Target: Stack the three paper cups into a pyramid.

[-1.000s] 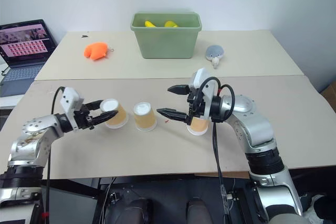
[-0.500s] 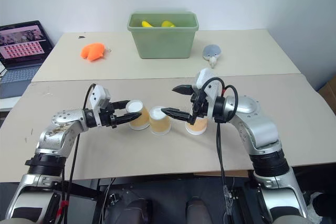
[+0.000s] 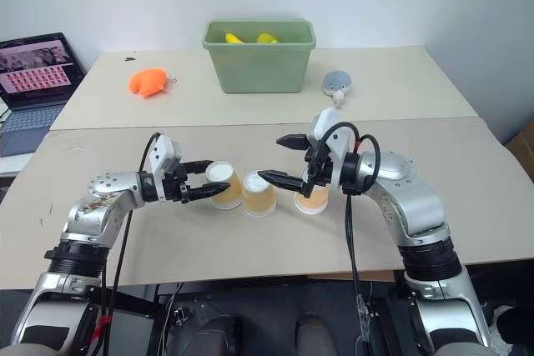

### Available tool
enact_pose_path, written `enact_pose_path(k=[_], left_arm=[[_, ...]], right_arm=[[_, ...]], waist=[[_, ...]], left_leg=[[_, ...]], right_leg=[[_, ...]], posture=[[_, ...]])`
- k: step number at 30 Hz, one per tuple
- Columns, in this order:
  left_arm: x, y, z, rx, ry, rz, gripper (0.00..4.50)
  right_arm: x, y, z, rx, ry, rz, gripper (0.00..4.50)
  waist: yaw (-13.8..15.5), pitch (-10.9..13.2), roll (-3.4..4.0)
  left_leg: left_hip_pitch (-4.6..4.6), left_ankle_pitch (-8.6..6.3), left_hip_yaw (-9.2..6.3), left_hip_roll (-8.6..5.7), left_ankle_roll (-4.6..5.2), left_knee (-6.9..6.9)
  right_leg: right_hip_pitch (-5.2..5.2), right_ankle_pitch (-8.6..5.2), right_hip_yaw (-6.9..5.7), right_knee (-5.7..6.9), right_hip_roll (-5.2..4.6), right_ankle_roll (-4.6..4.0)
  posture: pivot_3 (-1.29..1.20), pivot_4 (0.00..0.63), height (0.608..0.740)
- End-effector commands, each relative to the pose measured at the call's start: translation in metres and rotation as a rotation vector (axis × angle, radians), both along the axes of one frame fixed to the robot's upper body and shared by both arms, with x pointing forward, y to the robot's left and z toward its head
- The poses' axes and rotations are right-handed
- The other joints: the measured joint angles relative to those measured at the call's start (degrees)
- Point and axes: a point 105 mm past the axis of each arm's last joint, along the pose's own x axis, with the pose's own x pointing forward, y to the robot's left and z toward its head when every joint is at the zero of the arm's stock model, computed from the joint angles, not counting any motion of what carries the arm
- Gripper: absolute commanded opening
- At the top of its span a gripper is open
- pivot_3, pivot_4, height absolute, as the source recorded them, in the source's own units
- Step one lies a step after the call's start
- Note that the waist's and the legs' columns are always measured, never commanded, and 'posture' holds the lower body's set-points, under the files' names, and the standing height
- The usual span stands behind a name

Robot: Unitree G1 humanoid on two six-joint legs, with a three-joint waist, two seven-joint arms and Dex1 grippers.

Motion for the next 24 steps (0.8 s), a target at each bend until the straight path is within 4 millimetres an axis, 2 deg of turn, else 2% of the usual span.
enact_pose_path(k=[1,6,9,16,20,24], left_arm=[[-0.006,-0.001,0.009,0.019,-0.036,-0.021,4.48],[-0.01,0.006,0.018,0.031,-0.046,-0.01,4.48],[-0.021,0.019,0.037,0.062,-0.057,-0.034,4.48],[-0.048,0.035,0.083,0.143,-0.034,-0.115,4.48],[-0.051,0.034,0.104,0.138,-0.06,-0.135,4.48],[-0.05,0.03,0.104,0.143,-0.06,-0.14,4.48]], right_arm=[[-0.002,-0.001,0.012,0.013,-0.051,0.005,4.5],[-0.002,0.0,0.012,0.01,-0.048,0.015,4.5],[-0.001,-0.003,0.012,0.007,-0.045,0.014,4.5],[0.0,-0.017,0.011,-0.018,-0.034,0.004,4.5],[0.002,-0.046,0.0,-0.086,0.004,-0.028,4.5],[0.003,-0.073,-0.012,-0.136,0.052,-0.056,4.5]], waist=[[-0.1,0.0,0.0],[-0.1,0.0,0.0],[-0.2,0.0,0.0],[-0.1,0.0,0.02],[0.3,0.0,0.01],[0.5,0.0,0.0]], left_leg=[[0.0,0.0,0.0,0.01,0.0,0.0],[0.0,0.0,0.0,0.01,0.0,0.0],[-0.01,0.0,-0.01,0.03,0.0,-0.01],[-0.01,0.0,0.0,0.06,0.01,-0.03],[-0.02,-0.01,0.01,0.05,0.02,-0.03],[-0.04,-0.02,0.05,0.05,0.04,-0.02]], right_leg=[[-0.01,0.0,0.0,0.01,0.01,0.0],[0.0,0.0,0.0,-0.04,0.01,0.0],[-0.02,0.0,0.0,-0.05,0.02,0.0],[0.01,-0.01,0.0,-0.2,0.05,0.01],[0.06,-0.01,-0.01,-0.26,0.04,0.01],[0.08,-0.01,-0.02,-0.33,0.04,0.02]], posture=[[0.0,0.15,0.735],[0.0,0.15,0.735],[0.0,0.15,0.735],[0.0,0.15,0.735],[0.0,0.15,0.735],[0.0,0.15,0.735]])
